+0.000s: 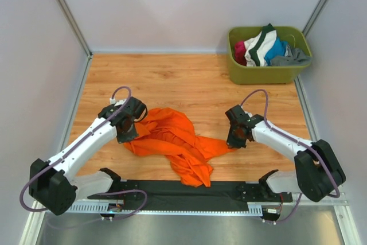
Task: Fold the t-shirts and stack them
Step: Flatten the tshirt out
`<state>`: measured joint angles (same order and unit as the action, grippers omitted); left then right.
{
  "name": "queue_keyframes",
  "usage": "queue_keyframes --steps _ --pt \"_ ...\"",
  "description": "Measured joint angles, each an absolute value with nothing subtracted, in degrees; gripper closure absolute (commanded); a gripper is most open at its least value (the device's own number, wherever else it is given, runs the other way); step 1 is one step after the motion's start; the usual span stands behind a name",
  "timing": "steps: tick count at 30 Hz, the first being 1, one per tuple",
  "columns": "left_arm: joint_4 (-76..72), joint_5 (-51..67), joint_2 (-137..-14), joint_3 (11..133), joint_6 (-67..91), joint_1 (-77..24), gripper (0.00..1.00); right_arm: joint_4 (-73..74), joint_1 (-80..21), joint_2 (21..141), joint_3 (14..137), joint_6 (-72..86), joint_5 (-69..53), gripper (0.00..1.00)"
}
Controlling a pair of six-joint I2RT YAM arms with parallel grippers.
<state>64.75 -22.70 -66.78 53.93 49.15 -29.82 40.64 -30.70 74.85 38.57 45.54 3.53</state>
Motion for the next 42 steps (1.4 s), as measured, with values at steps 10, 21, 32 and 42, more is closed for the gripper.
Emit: queue_keyframes --steps 10,21,32,42 --pt "67.92 -22.65 -59.59 53.65 48.95 -28.91 0.25 44.6 -29.87 80.47 62.92 38.0 8.38 1.0" --pt "49.69 -18.55 -67.44 67.48 29.95 -28.77 0.09 47.94 -29.67 79.29 78.11 31.68 14.63 0.95" --pt "42.41 -12.6 -99.59 80.49 22.72 -25.82 0.18 53.6 -27.97 68.2 51.86 36.07 13.28 0.3" --pt "38.76 -9.67 -106.32 80.03 23.99 -24.18 0.19 52.6 -27.62 65.14 44.23 38.87 9.65 0.29"
